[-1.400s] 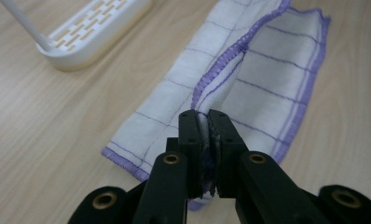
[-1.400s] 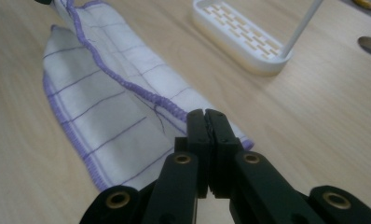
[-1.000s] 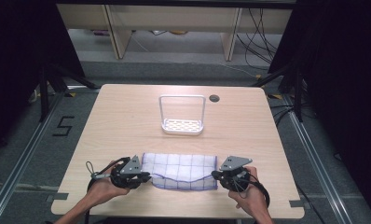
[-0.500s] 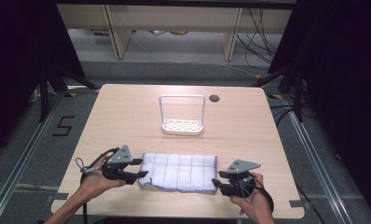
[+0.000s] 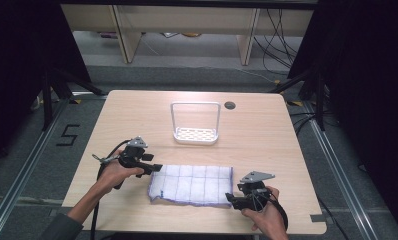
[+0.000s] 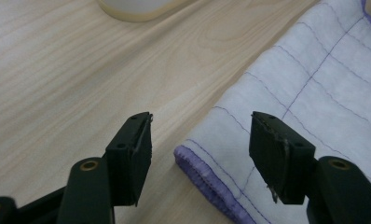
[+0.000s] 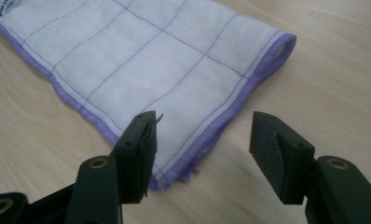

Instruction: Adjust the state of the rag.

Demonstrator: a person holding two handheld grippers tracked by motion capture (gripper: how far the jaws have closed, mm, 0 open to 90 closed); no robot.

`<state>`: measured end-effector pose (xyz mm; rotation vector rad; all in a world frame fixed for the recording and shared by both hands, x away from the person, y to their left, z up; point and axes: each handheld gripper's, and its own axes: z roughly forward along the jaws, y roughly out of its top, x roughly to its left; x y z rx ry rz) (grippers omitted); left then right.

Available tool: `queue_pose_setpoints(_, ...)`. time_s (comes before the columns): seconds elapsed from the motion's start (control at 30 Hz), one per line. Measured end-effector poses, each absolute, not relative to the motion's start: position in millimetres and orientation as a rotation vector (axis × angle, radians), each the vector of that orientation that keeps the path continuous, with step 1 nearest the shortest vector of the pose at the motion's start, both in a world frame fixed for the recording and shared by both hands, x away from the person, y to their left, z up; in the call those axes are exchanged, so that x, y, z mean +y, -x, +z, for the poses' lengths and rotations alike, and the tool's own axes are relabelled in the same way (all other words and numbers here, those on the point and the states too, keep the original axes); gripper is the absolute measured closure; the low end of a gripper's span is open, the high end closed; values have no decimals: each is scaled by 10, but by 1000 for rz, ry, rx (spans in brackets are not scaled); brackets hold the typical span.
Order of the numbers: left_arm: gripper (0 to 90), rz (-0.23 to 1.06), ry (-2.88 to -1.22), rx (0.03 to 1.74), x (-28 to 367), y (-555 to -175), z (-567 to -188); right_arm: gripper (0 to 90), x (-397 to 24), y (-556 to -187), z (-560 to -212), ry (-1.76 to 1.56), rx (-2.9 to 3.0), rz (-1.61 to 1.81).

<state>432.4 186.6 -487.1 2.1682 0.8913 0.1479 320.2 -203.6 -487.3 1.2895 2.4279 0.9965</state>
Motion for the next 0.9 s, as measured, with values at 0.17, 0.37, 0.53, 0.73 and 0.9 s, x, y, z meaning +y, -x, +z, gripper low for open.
queue_pose_setpoints(0.17, 396, 106, -2165, 896, 1854, -4366, -4923, 424, -1961, -3174, -4913, -1269, 2453, 950)
queue_pose_setpoints(0.37, 481, 68, -2176, 867, 1848, -4370, -4965, 484, -1924, -3166, -4962, -1231, 2491, 903)
queue_pose_setpoints(0.53, 672, 51, -2234, 780, 1827, -4264, -5012, 722, -1927, -3182, -4996, -1171, 2532, 917)
queue_pose_setpoints(0.73, 816, 27, -2253, 750, 1833, -4045, -5053, 825, -1943, -3239, -4985, -1133, 2562, 905)
queue_pose_setpoints(0.9, 825, 16, -2258, 723, 1839, -3750, -5059, 834, -1985, -3401, -4968, -1128, 2569, 885)
